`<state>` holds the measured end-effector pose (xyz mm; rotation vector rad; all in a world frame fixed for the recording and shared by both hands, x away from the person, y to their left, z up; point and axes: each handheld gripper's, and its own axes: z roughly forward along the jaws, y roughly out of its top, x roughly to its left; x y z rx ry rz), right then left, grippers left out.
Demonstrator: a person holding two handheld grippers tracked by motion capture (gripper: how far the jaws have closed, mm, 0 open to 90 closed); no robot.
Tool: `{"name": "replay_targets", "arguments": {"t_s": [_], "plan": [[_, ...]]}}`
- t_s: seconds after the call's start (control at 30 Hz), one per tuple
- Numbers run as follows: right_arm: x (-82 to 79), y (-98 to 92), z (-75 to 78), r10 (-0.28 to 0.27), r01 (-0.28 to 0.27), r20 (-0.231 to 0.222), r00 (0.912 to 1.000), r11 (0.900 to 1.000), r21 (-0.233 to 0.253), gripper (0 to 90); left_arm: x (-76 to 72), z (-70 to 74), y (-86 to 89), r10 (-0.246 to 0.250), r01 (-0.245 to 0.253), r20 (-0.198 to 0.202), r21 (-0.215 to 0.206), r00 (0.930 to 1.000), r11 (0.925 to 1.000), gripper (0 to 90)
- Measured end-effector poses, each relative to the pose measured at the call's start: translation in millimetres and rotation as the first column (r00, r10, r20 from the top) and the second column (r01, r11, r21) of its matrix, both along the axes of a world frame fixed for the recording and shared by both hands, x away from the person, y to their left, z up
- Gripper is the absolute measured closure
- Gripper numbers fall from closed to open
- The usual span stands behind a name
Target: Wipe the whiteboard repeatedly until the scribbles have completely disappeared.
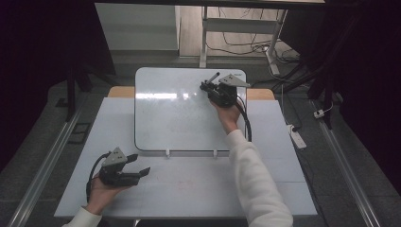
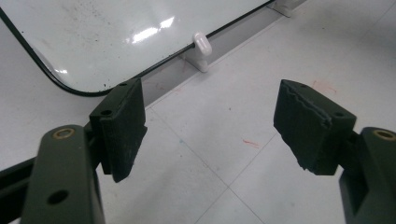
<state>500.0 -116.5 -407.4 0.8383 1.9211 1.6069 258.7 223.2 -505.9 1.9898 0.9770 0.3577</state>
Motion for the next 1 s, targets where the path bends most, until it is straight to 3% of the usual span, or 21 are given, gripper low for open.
{"name": "replay_targets", "arguments": {"t_s": [0.07, 0.13, 0.2, 0.37, 0.43, 0.5, 0.57, 0.67, 0.73, 0.87, 0.93, 1.0], "plan": [[4.9, -8.5, 4.9, -0.053, 0.053, 0.008, 0.9986, 0.998, 0.025, 77.6, -0.7, 0.3, -0.1, 0.000, 0.000, 0.000, 0.002, 1.0000, 1.0000, 26.3], [11.7, -21.3, 11.4, -0.108, 0.108, -0.001, 0.9941, 0.991, 0.084, 77.7, -0.8, 0.4, -0.1, 0.000, 0.000, 0.002, 0.000, 1.0000, 1.0000, 26.3], [15.3, -27.4, 14.1, -0.126, 0.127, -0.010, 0.9919, 0.987, 0.104, 77.7, -0.1, 0.1, 0.2, 0.001, -0.001, 0.001, -0.004, 1.0000, 1.0000, 26.3], [8.0, -9.0, 5.6, -0.042, 0.042, 0.007, 0.9991, 0.998, 0.036, 77.6, 1.3, -0.4, 0.4, -0.004, 0.004, -0.006, -0.008, 1.0000, 1.0000, 26.3], [8.9, -7.4, 7.4, -0.046, 0.046, 0.012, 0.9989, 0.999, 0.020, 77.6, 0.3, -0.2, 0.0, -0.003, 0.003, -0.001, -0.005, 1.0000, 1.0000, 26.3], [11.2, -11.4, 10.3, -0.084, 0.083, 0.009, 0.9964, 0.995, 0.056, 77.7, -0.4, 0.3, 0.0, -0.002, 0.002, 0.000, -0.008, 1.0000, 1.0000, 26.3], [11.6, -11.5, 9.3, -0.086, 0.086, -0.003, 0.9963, 0.993, 0.082, 77.7, -0.1, 0.4, 0.5, -0.002, 0.002, 0.001, -0.006, 1.0000, 1.0000, 26.3], [5.5, -2.0, 1.5, -0.022, 0.023, -0.009, 0.9997, 0.998, 0.052, 77.7, 0.7, 0.0, 1.0, -0.001, 0.001, -0.001, -0.007, 1.0000, 1.0000, 26.3], [3.6, -3.6, 1.4, -0.026, 0.026, 0.000, 0.9997, 0.999, 0.032, 77.7, 0.4, 0.1, 0.9, -0.001, 0.001, -0.001, -0.006, 1.0000, 1.0000, 26.3], [6.8, -22.6, 5.5, -0.098, 0.099, -0.020, 0.9950, 0.991, 0.091, 77.7, -0.7, 0.7, 0.0, -0.001, 0.001, 0.002, -0.007, 1.0000, 1.0000, 26.3], [3.8, -20.6, 3.6, -0.091, 0.093, -0.019, 0.9956, 0.992, 0.087, 77.7, 0.5, 0.3, -0.5, -0.001, 0.001, -0.001, -0.005, 1.0000, 1.0000, 26.3], [-0.5, -12.0, -2.5, -0.043, 0.044, -0.026, 0.9987, 0.996, 0.076, 77.7, 1.2, -0.1, -1.3, -0.002, 0.002, -0.004, -0.001, 1.0000, 1.0000, 26.3]]}}
